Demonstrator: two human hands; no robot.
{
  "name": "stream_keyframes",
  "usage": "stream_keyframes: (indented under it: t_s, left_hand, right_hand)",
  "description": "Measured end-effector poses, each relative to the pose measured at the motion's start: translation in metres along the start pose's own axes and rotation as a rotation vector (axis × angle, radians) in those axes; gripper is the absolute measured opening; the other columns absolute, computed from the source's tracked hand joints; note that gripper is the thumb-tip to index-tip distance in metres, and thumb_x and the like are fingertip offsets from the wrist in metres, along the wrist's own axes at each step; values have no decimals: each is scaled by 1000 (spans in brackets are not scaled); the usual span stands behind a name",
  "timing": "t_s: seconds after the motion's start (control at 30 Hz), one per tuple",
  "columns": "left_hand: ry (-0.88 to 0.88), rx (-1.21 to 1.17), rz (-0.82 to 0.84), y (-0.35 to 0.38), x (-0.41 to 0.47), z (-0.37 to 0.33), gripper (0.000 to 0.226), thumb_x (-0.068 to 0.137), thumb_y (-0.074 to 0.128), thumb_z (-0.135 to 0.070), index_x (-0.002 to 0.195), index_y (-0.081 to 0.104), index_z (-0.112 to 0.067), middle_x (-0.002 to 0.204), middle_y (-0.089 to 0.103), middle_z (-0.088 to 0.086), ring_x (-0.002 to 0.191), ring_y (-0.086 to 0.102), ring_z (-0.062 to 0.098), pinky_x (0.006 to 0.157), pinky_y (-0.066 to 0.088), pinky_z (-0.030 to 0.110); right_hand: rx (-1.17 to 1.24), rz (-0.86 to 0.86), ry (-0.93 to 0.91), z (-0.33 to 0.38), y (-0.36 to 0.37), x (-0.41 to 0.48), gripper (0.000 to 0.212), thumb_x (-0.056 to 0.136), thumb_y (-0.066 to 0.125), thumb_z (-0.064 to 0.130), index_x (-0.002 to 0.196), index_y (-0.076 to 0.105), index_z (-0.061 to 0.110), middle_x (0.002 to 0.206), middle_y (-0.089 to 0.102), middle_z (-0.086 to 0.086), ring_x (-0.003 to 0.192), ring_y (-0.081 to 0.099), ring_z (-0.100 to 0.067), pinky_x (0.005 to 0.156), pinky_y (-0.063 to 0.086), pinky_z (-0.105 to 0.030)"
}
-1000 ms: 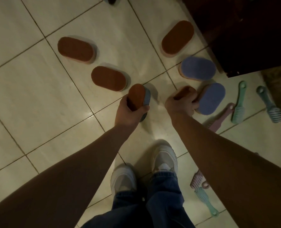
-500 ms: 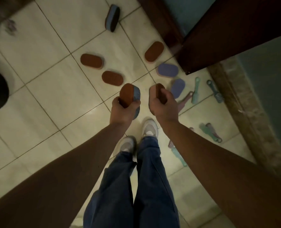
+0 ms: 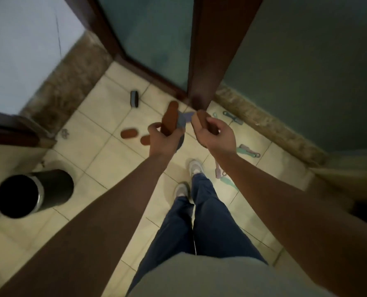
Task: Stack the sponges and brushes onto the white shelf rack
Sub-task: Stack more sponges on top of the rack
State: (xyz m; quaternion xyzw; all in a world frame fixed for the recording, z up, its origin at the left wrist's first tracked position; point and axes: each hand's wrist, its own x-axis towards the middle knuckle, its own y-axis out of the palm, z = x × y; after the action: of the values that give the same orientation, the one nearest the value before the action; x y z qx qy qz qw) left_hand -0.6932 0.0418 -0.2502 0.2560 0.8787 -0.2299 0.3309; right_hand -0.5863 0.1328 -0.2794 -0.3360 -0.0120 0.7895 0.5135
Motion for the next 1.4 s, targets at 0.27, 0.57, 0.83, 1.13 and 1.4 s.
stream_keyframes:
  t_s: [0.27, 0.57, 0.83, 1.13, 1.4]
  left_hand:
    - [247, 156, 165, 33, -92, -58, 63, 72, 77, -33, 122, 42, -22, 111, 58, 0, 100, 61, 21, 93, 53, 46]
    - [624, 353, 414, 131, -202, -109, 60, 70, 75, -24, 123, 48, -25, 119, 49, 3, 101, 53, 17, 95, 45, 29]
    - [768, 384, 771, 230, -316, -120, 59, 76, 73, -17, 126, 44, -26, 130, 50, 9, 109, 56, 20, 97, 48, 36]
    - [888, 382, 1056, 323, -463, -80, 55, 79, 75, -25, 128, 49, -29, 127, 52, -1, 112, 54, 18, 97, 50, 47]
    - [900, 425, 1296, 379, -581, -21, 55, 81, 75, -27, 131, 52, -31, 123, 53, -8, 108, 54, 13, 91, 47, 28]
  right_hand:
    - [144, -243, -120, 59, -110, -88, 16, 64, 72, 64, 76, 63, 58, 75, 66, 32, 72, 64, 11, 62, 51, -17]
    - [422, -587, -188, 79, -247, -170, 18, 67, 78, 40, 67, 65, 29, 80, 74, 0, 74, 62, -7, 78, 56, -39]
    - [481, -872, -186, 50, -380, -231, 49, 67, 73, 40, 111, 68, 19, 117, 65, -5, 104, 64, -17, 94, 54, -42]
    - [435, -1129, -208, -12, -512, -319, 53, 67, 71, 52, 112, 69, 23, 113, 66, -1, 104, 62, -14, 94, 54, -40]
    - [504, -1331, -220, -74, -586, -406, 41, 53, 62, 53, 91, 66, 39, 111, 68, 2, 99, 65, -9, 90, 56, -41]
